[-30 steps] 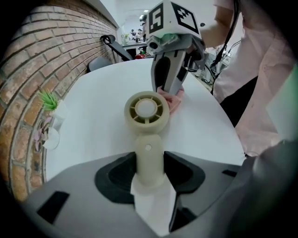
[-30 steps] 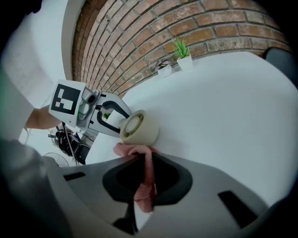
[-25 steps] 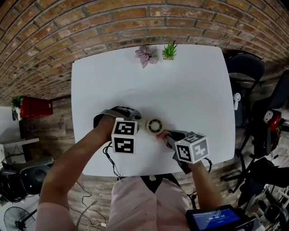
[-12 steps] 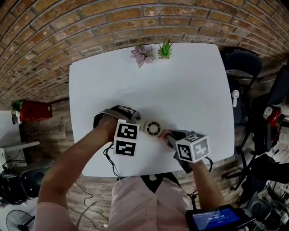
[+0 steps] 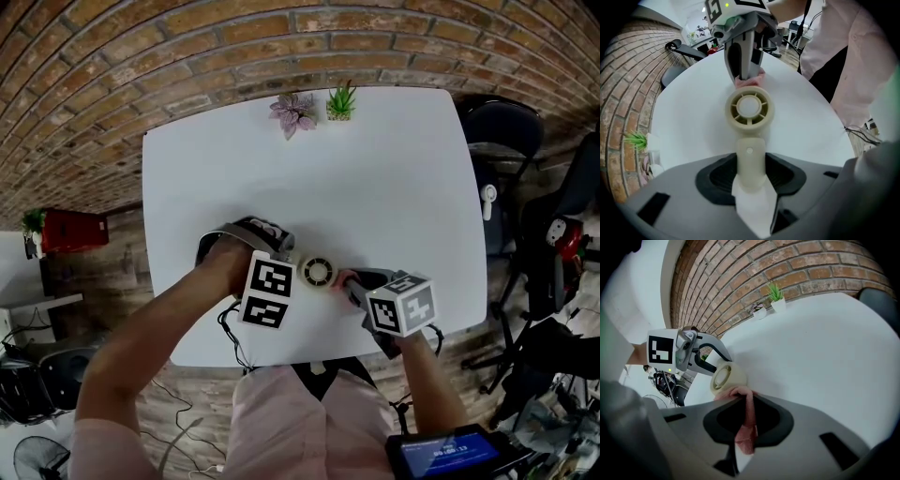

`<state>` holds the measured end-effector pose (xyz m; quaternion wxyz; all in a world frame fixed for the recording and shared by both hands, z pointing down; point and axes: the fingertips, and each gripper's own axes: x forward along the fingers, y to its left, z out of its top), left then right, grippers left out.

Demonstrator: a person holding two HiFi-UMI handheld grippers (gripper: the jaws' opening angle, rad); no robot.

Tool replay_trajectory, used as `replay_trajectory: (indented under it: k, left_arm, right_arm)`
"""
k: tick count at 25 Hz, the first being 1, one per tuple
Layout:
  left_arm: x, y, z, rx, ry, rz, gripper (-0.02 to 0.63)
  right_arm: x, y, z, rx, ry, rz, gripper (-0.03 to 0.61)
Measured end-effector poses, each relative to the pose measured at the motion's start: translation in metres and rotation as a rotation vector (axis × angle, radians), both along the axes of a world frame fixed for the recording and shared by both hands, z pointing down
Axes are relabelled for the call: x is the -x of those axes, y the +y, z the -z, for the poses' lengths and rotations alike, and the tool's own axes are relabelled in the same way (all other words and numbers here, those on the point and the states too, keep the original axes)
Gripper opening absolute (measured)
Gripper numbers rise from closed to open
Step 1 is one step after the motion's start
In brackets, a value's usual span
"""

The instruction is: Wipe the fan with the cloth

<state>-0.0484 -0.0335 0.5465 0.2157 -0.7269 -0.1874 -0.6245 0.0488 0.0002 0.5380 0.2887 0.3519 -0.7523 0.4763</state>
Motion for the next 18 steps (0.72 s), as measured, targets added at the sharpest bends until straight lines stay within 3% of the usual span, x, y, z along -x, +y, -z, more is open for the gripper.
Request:
replay_trajectory:
  k: [18]
  left_arm:
    - [-0.0014, 0.0077, -0.0030, -0.101, -0.074, -0.205, 0.193]
  right_arm:
    - [0.0009, -0.0003, -0.0008, -0.006, 0.006, 0.029, 0.032]
